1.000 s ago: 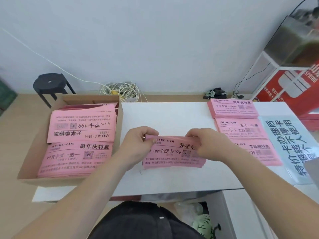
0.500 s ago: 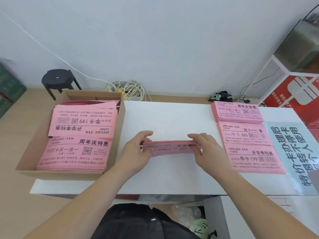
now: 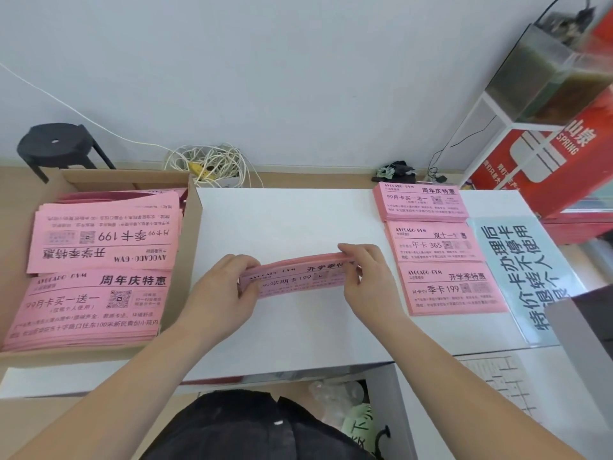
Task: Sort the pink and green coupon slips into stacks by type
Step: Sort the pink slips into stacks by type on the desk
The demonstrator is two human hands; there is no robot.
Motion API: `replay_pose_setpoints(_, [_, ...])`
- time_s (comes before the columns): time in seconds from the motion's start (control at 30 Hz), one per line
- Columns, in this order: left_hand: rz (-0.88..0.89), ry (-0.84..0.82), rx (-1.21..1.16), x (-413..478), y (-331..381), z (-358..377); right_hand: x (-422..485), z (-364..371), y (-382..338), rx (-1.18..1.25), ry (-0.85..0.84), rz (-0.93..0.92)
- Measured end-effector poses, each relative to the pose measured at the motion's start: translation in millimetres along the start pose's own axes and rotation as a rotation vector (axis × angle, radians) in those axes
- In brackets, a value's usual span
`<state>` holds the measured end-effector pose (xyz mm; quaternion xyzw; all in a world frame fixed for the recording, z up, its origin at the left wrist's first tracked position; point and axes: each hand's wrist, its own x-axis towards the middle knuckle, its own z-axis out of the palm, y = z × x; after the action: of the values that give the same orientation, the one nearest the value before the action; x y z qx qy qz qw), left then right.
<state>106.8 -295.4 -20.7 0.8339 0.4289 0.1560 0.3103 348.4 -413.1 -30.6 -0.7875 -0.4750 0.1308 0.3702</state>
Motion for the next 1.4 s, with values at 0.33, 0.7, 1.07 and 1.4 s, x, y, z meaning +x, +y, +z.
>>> replay_pose_setpoints(0.33, [-0.034,-0.022,-0.045,8,3,4,4,5,-6,0.056,-0.003,0.131])
replay_pose_setpoints(0.7, [-0.022,-0.201,-0.099,51,43,3,30,-46,9,-0.060,0.037,0.222])
replay_pose_setpoints(1.07, [-0.276,-0.472,-0.652,84,158,110,34,-156,109,-0.203,0.087,0.607])
replay_pose_setpoints(1.4, [-0.279,-0.362,-0.510,99,194,192,41,-176,167,-0.335,0.050,0.686])
